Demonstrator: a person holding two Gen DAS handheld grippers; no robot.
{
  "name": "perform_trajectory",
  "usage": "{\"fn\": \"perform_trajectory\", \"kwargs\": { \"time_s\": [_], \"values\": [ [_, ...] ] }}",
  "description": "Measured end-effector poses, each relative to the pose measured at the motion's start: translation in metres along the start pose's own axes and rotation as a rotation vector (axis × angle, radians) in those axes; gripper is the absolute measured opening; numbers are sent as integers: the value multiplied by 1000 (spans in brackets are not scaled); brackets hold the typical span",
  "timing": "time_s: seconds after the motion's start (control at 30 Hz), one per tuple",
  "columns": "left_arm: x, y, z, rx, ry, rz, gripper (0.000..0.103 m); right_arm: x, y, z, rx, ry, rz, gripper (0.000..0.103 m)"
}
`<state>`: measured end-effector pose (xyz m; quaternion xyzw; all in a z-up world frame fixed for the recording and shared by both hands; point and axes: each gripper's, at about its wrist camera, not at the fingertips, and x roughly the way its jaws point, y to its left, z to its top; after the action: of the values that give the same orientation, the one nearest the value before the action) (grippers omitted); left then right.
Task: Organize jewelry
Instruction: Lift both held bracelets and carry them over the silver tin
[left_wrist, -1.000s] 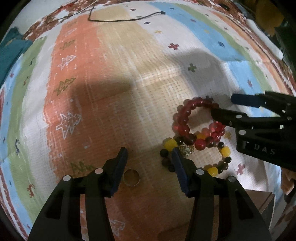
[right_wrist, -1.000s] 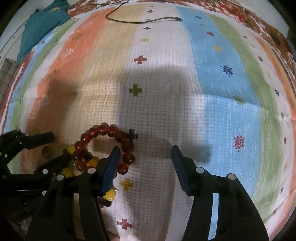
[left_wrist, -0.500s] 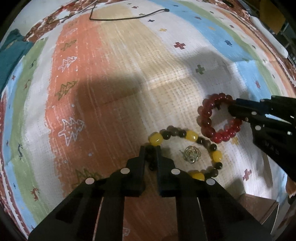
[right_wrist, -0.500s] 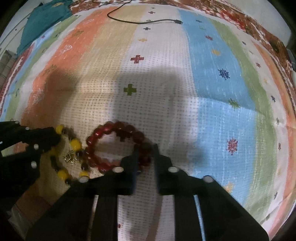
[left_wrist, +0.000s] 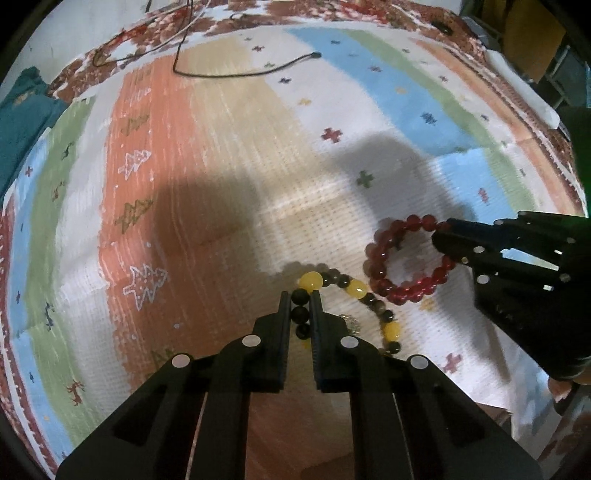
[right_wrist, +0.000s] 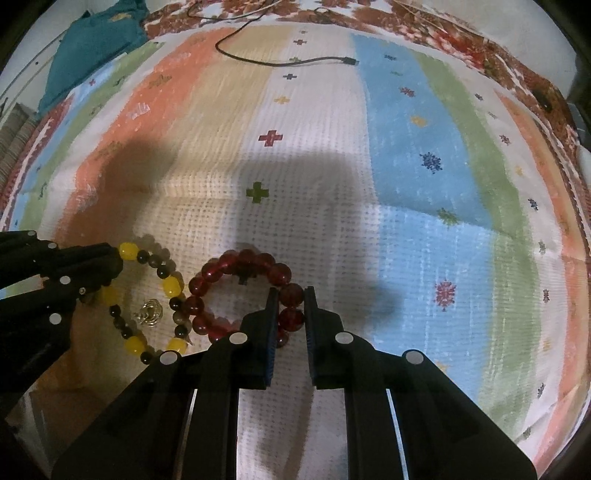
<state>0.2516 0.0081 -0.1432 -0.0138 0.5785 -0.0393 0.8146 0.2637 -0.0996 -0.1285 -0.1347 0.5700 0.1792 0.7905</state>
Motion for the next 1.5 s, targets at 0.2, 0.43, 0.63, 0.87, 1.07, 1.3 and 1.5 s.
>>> {"fn": "perform_trajectory", "kwargs": {
  "time_s": [0.2,0.43,0.63,0.87,1.07,1.3,1.5],
  "values": [
    [-8,-2,-2,-1,-10,-11,9,-19,0,-1,4,-32,26,14],
    [-24,-5,-6,-30,-39,-40,9,-36,3,-5,1,-64,40,14],
    [-38,-8,-10,-48,-67,-61,9,-46,4,-10,3,-81,43,14],
    [-54,-11,-11,-51,-96,-80,9,-56,5,-14,1,-99,34,14],
    [-71,-6,-12,-58,-134,-81,9,-64,7,-19,3,-111,34,14],
    [-88,7,-18,-81,-166,-58,9,-76,10,-22,-2,-134,44,14],
    [-95,12,-24,-86,-175,13,9,-81,15,-25,-14,-144,46,14]
  ]
}}
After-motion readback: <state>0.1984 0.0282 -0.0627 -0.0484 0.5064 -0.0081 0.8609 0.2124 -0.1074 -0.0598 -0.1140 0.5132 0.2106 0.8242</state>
